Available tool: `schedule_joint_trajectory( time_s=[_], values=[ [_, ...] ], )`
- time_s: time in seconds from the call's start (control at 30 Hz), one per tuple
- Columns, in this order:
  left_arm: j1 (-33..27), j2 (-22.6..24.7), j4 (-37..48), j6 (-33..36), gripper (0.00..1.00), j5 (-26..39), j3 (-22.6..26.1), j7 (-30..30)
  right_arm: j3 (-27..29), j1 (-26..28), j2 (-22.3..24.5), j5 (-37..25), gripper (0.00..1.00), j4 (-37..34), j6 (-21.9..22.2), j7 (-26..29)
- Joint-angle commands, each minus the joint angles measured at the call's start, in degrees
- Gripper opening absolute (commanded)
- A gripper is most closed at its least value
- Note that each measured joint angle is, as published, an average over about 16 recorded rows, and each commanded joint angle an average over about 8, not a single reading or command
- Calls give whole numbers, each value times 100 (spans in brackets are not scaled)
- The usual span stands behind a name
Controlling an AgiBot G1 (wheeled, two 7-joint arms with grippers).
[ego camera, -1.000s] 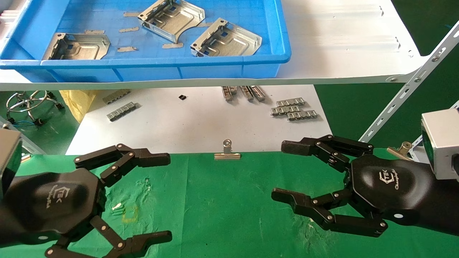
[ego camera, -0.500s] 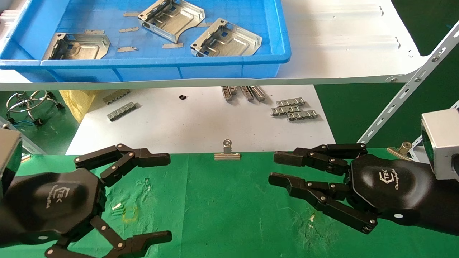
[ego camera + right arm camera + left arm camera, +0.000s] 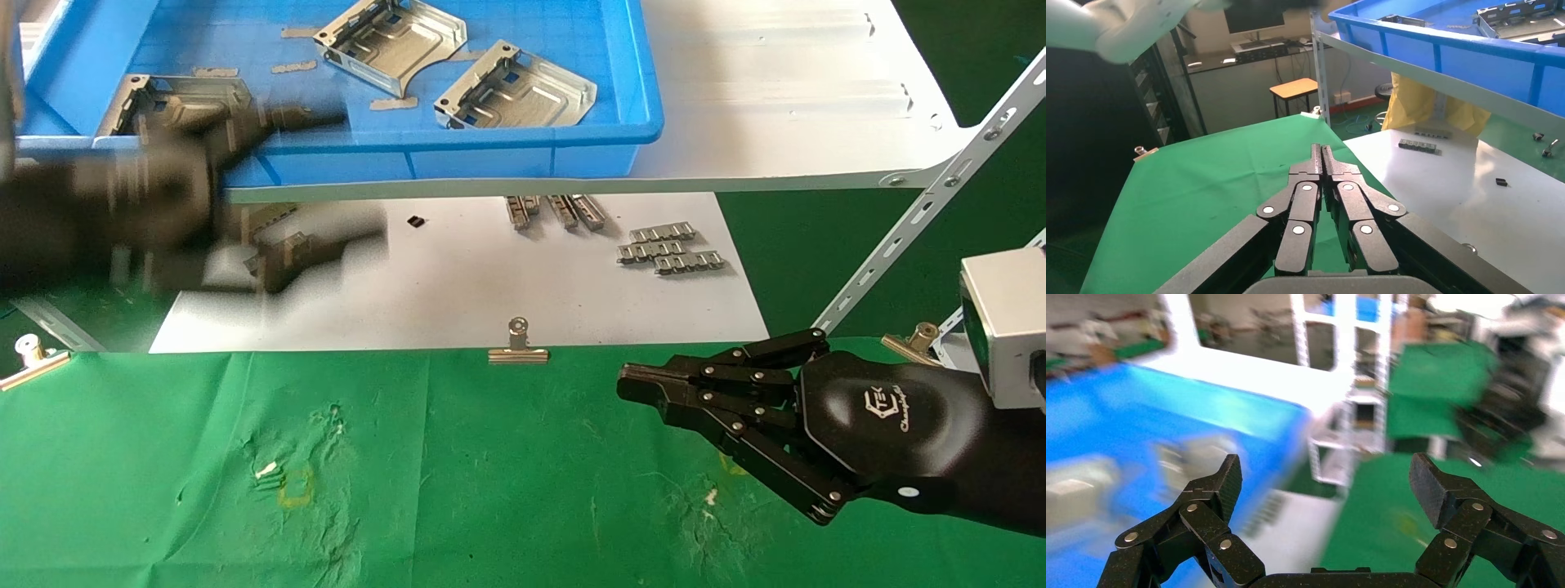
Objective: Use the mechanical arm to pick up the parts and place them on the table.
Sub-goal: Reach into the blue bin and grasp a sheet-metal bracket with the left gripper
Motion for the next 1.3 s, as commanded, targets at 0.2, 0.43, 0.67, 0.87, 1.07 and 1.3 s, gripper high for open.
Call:
schedule_joint_trajectory(
  time_s=[0.2, 0.43, 0.67, 0.87, 1.07, 1.3],
  values=[
    [-1631, 905, 1841, -473, 100, 1000, 462, 185, 0, 0, 0, 0, 0, 0, 0, 0],
    [-2868, 2072, 3919, -2029, 100, 2157, 1006, 403, 0, 0, 0, 0, 0, 0, 0, 0],
    [-3297, 2787, 5038, -2981, 26, 2782, 1363, 623, 0, 0, 0, 0, 0, 0, 0, 0],
    [-3436, 2940, 5415, -3144, 0, 2901, 1440, 735, 0, 0, 0, 0, 0, 0, 0, 0],
    [-3509, 2994, 5599, -3239, 0, 2882, 1424, 778, 0, 0, 0, 0, 0, 0, 0, 0],
    [-3512, 3005, 5743, -3272, 0, 2820, 1379, 749, 0, 0, 0, 0, 1, 0, 0, 0]
  ],
)
